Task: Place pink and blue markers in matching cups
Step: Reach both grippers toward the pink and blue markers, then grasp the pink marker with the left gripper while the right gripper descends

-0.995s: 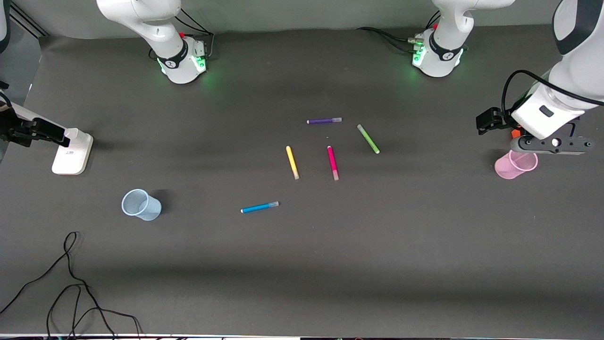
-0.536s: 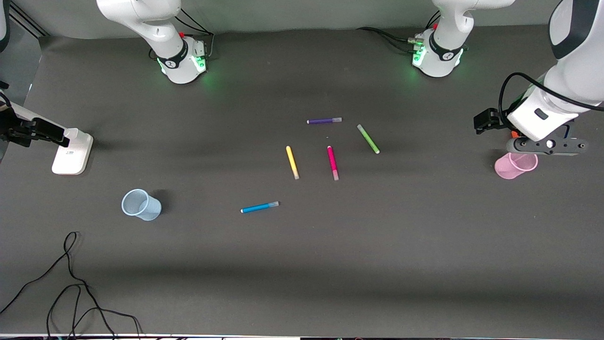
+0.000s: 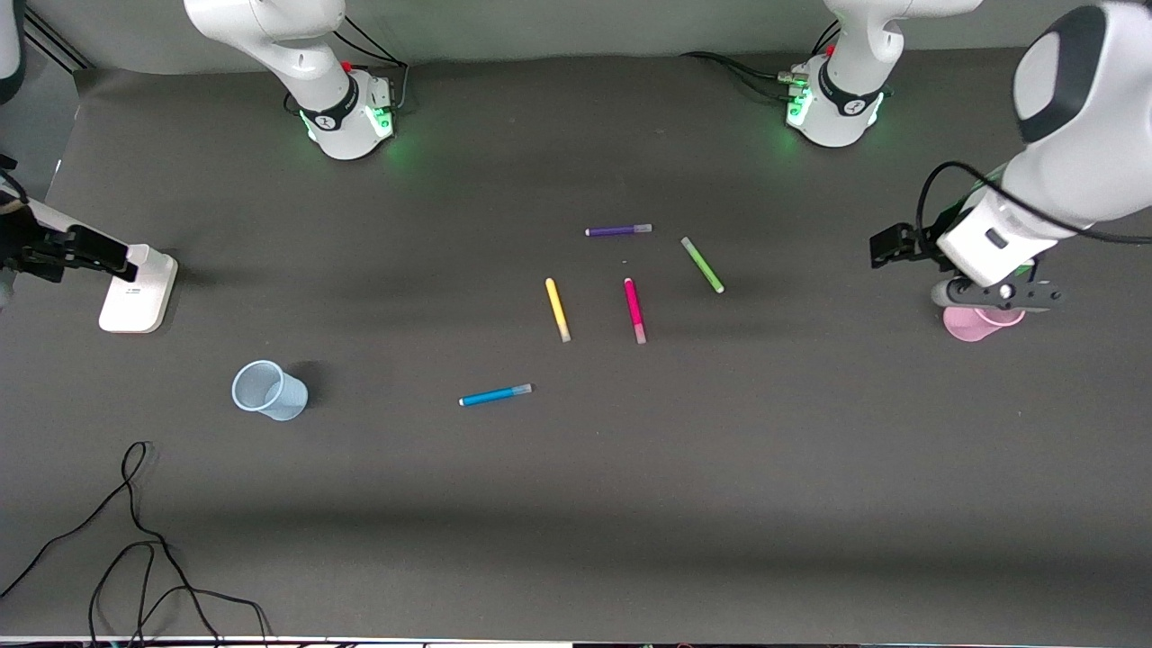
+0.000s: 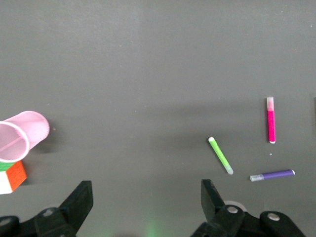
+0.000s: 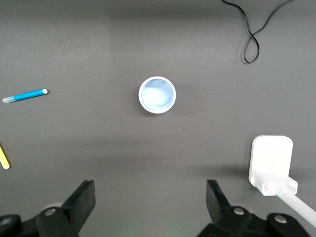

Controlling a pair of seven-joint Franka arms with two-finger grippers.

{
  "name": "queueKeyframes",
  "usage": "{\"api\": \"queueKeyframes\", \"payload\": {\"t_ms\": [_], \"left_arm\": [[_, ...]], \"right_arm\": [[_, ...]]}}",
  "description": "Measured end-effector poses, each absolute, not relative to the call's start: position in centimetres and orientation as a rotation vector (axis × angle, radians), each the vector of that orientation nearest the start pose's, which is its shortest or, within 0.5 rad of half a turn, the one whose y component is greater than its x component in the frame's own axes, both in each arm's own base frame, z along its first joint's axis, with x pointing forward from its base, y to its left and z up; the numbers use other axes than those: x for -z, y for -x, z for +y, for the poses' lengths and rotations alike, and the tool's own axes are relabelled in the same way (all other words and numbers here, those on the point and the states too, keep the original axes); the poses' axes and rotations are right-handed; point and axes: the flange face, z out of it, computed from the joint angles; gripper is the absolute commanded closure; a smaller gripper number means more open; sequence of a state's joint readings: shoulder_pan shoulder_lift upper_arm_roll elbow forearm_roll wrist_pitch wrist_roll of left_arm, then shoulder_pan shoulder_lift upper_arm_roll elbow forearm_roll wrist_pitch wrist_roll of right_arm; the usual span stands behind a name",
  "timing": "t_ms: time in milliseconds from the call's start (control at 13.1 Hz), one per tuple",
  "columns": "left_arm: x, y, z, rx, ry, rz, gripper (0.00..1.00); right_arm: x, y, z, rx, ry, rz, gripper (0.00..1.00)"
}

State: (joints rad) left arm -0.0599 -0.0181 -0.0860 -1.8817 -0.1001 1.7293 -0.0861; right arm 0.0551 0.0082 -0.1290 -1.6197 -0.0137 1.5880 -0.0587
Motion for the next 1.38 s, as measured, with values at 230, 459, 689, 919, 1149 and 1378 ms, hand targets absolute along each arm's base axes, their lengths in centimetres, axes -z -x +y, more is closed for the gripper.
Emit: {"api": "queueKeyframes", "payload": {"t_ms": [230, 459, 689, 919, 1149, 1378], "left_arm": [[-45.7, -53.1, -10.4, -0.203, 3.218, 0.003, 0.02], [-41.7, -52.9, -14.9, -0.215, 3.205, -0.095, 0.03], [-37.6, -52.9, -19.7, -0.219, 3.193, -0.178, 0.03], [-32.7, -52.8, -24.1, -0.194, 3.189, -0.276, 0.03], [-28.6, -51.9, -28.5, -0.159, 3.198, -0.309, 0.03], [-25.9, -50.9, -30.8, -0.169, 3.197, -0.281, 0.04]], "right_arm": [[-58.8, -56.6, 1.3, -0.056, 3.157, -0.091, 0.00], [-56.5, -57.8, 8.5, -0.037, 3.154, -0.027, 0.00], [-53.2, -58.2, 16.7, -0.025, 3.148, 0.045, 0.00], [-50.0, -58.3, 22.3, -0.010, 3.153, 0.026, 0.00], [-47.7, -59.1, 23.2, -0.010, 3.159, 0.016, 0.00], [-47.0, -59.6, 23.7, -0.008, 3.161, 0.005, 0.00]]}}
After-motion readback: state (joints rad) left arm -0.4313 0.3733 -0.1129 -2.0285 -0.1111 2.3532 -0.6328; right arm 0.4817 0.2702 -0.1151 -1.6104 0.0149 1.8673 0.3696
